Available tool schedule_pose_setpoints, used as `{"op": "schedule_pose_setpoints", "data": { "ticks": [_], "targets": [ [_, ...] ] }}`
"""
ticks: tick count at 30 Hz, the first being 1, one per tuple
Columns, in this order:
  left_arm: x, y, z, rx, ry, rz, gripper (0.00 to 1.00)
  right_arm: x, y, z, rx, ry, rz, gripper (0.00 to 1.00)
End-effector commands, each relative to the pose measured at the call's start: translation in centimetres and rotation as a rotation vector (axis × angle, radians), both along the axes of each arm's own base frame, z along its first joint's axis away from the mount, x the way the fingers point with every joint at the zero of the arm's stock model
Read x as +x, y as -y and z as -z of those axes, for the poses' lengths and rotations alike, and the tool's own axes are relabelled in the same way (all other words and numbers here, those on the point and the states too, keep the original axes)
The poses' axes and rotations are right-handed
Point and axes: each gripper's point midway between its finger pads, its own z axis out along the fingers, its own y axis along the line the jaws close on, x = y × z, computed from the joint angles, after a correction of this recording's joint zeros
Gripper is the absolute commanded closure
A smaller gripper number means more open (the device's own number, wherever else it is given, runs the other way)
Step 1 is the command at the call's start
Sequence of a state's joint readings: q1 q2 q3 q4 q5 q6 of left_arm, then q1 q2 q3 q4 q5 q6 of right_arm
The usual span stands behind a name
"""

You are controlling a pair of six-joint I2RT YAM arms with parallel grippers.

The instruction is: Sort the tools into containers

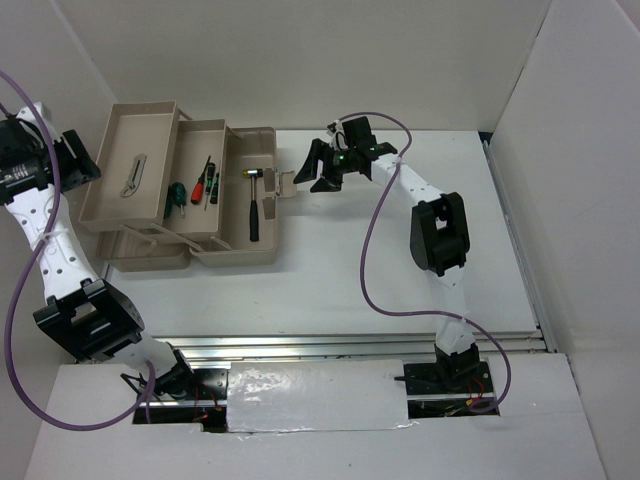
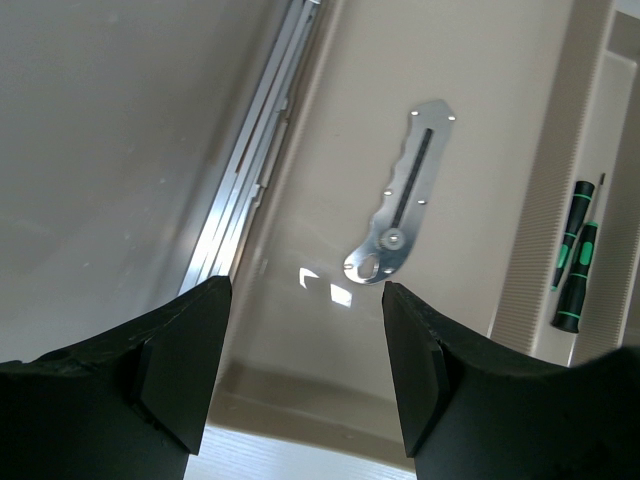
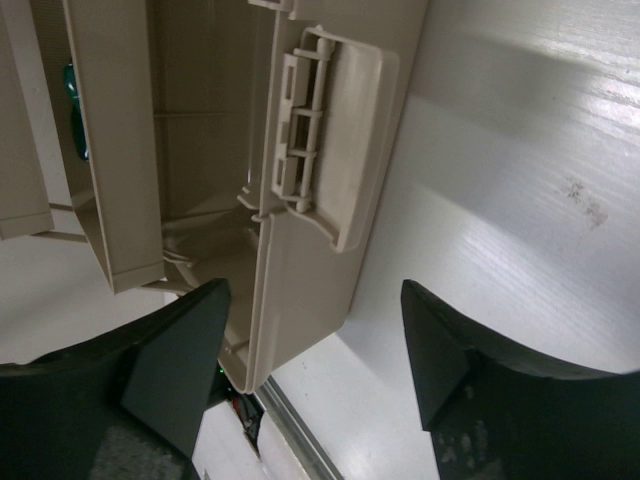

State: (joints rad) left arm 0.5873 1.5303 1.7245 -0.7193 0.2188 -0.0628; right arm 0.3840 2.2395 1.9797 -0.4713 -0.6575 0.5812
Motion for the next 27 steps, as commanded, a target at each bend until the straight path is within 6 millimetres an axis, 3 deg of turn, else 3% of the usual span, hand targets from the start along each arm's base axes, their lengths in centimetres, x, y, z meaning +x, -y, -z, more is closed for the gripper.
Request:
{"op": "schedule_pose_setpoints", "data": {
  "ticks": [1,7,10,13,14,16,17,22,27],
  "targets": [
    [-0.8,0.1,-2.0,0.012,0.066,0.071,0.25,1.1,-2.1,-1.1,0.103,0.019,-0.033,0.26],
    [-0.5,-2.0,-0.6,0.010,0.009,0.088,0.25,2.2,-3.6,1.0,0.155,-0.019,-0.038,0.32],
    [0.5,-3.0,0.7,0.001,-0.013,0.105,0.25,2.2,-4.3,1.8,0.179,-0.046,-0.044,0.33],
    [1.7,-3.2,0.7,0.018,-0.001,0.169,0.25,2.0,-5.0,2.4,0.196,-0.065,-0.057,0.33],
    [2.3,-3.6,1.8,0.008,-0.021,0.187,0.26,1.9,-5.2,2.4,0.199,-0.068,-0.059,0.33],
    [3.2,-4.0,1.4,0.006,-0.009,0.209,0.27,1.8,-5.5,2.8,0.204,-0.072,-0.065,0.33],
    [3.8,-4.2,2.7,-0.018,-0.036,0.227,0.28,1.8,-5.5,2.9,0.209,-0.078,-0.061,0.34],
    [6.0,-4.7,3.7,-0.027,-0.053,0.257,0.33,1.9,-5.7,3.3,0.222,-0.087,-0.059,0.37],
    [7.4,-2.9,5.0,0.000,-0.090,0.313,0.43,1.8,-5.7,3.9,0.221,-0.103,-0.058,0.38]
  ]
}}
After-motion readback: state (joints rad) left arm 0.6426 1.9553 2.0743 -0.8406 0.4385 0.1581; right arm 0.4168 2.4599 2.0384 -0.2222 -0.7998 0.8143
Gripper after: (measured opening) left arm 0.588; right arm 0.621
